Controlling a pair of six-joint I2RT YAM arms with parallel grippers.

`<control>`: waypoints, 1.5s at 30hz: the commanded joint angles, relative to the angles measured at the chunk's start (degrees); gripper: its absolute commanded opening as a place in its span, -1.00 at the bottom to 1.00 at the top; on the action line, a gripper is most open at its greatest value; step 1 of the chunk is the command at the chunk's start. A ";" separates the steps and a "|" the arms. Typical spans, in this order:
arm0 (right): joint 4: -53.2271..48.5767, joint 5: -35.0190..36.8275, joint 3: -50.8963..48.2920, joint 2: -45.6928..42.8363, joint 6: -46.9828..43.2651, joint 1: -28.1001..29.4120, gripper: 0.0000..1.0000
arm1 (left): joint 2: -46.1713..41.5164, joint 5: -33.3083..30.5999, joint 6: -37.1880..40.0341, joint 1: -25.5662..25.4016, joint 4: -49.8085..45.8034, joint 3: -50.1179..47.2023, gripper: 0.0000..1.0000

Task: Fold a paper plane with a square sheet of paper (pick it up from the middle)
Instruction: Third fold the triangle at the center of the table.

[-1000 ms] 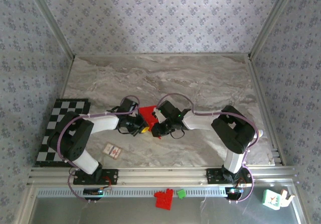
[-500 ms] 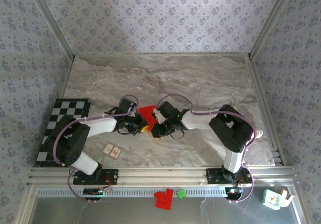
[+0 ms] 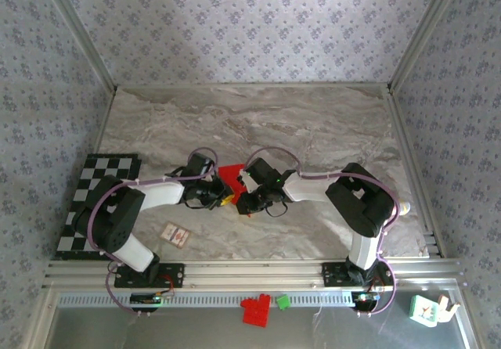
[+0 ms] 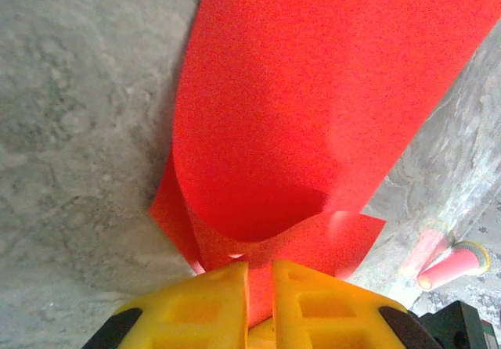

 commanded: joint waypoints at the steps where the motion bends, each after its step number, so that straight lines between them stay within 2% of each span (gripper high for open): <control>1: -1.41 -0.22 0.59 0.83 -0.79 0.06 -0.70 | 0.08 -2.57 1.33 -0.41 -4.36 1.63 -0.71; 9: 0.41 -1.96 0.53 -2.39 1.35 -0.77 -0.68 | 2.21 -3.67 0.58 -0.42 -6.79 1.66 -0.80; 14: 0.36 -0.40 -0.04 -4.25 1.93 -1.14 -0.67 | 2.74 -4.15 0.30 -0.47 -7.84 1.61 -0.81; 36: -3.68 -1.77 1.13 1.82 -0.79 -1.24 -0.69 | 4.57 -7.25 -2.47 -0.31 -11.53 0.26 -0.92; 45: -6.35 -3.94 -1.72 -0.96 -3.51 -1.17 -0.70 | 4.92 -9.08 -2.80 0.39 -13.34 -1.33 -0.93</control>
